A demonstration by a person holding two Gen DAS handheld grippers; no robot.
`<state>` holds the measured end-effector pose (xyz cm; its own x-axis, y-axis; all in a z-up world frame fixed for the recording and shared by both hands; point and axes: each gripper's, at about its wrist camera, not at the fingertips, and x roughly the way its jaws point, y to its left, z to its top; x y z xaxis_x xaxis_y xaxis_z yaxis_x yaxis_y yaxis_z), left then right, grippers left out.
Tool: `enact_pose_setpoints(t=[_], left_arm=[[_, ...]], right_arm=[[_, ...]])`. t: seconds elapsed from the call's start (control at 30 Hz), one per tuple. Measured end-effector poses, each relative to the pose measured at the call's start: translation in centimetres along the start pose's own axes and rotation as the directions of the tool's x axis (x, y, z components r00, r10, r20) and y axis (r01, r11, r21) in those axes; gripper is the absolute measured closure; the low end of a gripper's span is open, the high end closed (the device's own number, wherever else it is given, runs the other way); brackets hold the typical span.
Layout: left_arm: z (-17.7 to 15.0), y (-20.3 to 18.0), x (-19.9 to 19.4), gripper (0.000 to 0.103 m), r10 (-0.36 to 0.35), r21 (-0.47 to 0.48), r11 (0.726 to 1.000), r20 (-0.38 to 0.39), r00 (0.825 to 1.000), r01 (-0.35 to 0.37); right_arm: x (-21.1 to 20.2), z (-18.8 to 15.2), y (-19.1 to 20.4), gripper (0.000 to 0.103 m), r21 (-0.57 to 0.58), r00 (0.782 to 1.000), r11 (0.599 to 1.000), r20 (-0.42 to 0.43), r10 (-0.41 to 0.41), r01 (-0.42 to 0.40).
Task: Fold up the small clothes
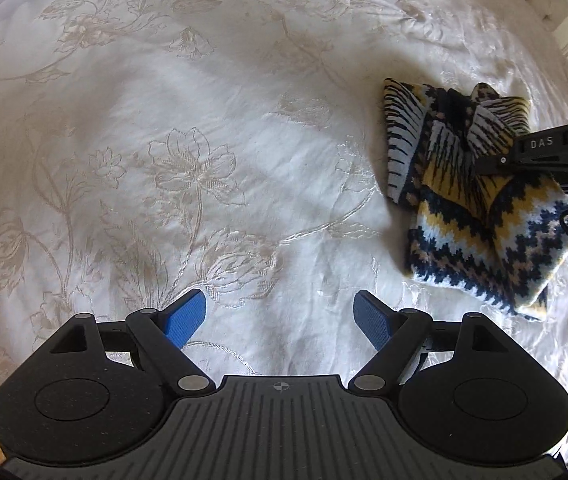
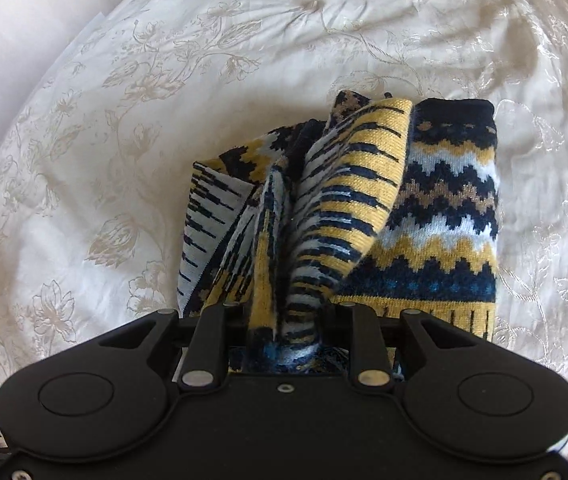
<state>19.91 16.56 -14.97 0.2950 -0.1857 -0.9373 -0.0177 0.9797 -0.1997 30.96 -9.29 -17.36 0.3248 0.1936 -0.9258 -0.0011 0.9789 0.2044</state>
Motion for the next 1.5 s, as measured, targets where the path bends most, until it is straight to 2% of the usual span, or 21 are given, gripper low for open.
enact_pose_setpoints(t=[0.17, 0.2, 0.23, 0.37, 0.5, 0.63, 0.8, 0.87, 0.93, 1.0, 1.1, 1.17, 1.4, 1.5], left_arm=[[-0.3, -0.3, 0.2, 0.023, -0.014, -0.005, 1.000, -0.010, 1.000, 0.014], [-0.4, -0.5, 0.2, 0.023, -0.017, -0.005, 1.000, -0.011, 1.000, 0.017], [-0.4, -0.6, 0.3, 0.023, -0.020, -0.003, 1.000, -0.012, 1.000, 0.020], [-0.4, -1.2, 0.2, 0.023, -0.024, 0.009, 1.000, -0.011, 1.000, 0.024], [-0.2, -1.7, 0.0, 0.023, -0.028, 0.015, 1.000, -0.006, 1.000, 0.028], [0.5, -2.3, -0.3, 0.023, -0.030, 0.032, 0.999, 0.008, 1.000, 0.030], [2.3, -3.9, -0.8, 0.023, -0.049, 0.060, 0.997, 0.043, 0.998, 0.047], [3.3, -5.2, -0.9, 0.023, -0.056, 0.079, 0.996, 0.063, 0.996, 0.051], [4.2, -6.4, -0.8, 0.023, -0.069, 0.094, 0.994, 0.076, 0.995, 0.062], [5.1, -7.8, -0.7, 0.023, -0.087, 0.109, 0.991, 0.090, 0.992, 0.077], [6.3, -10.0, -0.1, 0.023, -0.123, 0.133, 0.985, 0.106, 0.987, 0.109], [7.2, -11.4, 0.5, 0.023, -0.136, 0.142, 0.983, 0.115, 0.984, 0.119], [10.0, -14.7, 3.6, 0.023, -0.106, 0.164, 0.983, 0.134, 0.985, 0.084], [10.9, -15.2, 5.4, 0.022, -0.067, 0.162, 0.986, 0.138, 0.988, 0.044]], right_arm=[[0.3, 0.4, 1.6, 0.068, -0.010, 1.000, 1.000, 0.014, 0.011, -0.011], [0.4, 0.5, 1.8, 0.062, -0.011, 0.999, 1.000, 0.020, 0.029, -0.029], [0.3, 0.5, 1.8, 0.056, -0.009, 0.998, 0.998, 0.022, 0.065, -0.065], [-1.0, 0.2, 1.6, 0.055, -0.005, 0.968, 0.972, 0.083, 0.235, -0.236], [-2.7, -0.2, 1.3, 0.055, -0.023, 0.951, 0.960, 0.128, 0.281, -0.280], [-4.4, -1.4, -1.1, 0.053, 0.008, 0.948, 0.961, 0.169, 0.270, -0.276], [-5.8, -3.5, -4.8, 0.047, 0.041, 0.963, 0.977, 0.184, 0.198, -0.209], [-6.1, -4.5, -6.1, 0.044, 0.064, 0.966, 0.979, 0.189, 0.176, -0.191], [-6.1, -5.4, -7.4, 0.036, 0.087, 0.968, 0.980, 0.194, 0.157, -0.176], [-6.2, -6.4, -8.7, 0.035, 0.111, 0.972, 0.980, 0.185, 0.142, -0.164], [-6.1, -7.4, -10.1, 0.025, 0.139, 0.975, 0.978, 0.181, 0.130, -0.157], [-6.1, -7.7, -10.9, 0.025, 0.154, 0.975, 0.976, 0.182, 0.128, -0.157], [-6.0, -7.4, -12.9, 0.020, 0.175, 0.973, 0.971, 0.192, 0.130, -0.164], [-5.6, -7.0, -13.4, 0.020, 0.178, 0.972, 0.970, 0.192, 0.134, -0.169]])
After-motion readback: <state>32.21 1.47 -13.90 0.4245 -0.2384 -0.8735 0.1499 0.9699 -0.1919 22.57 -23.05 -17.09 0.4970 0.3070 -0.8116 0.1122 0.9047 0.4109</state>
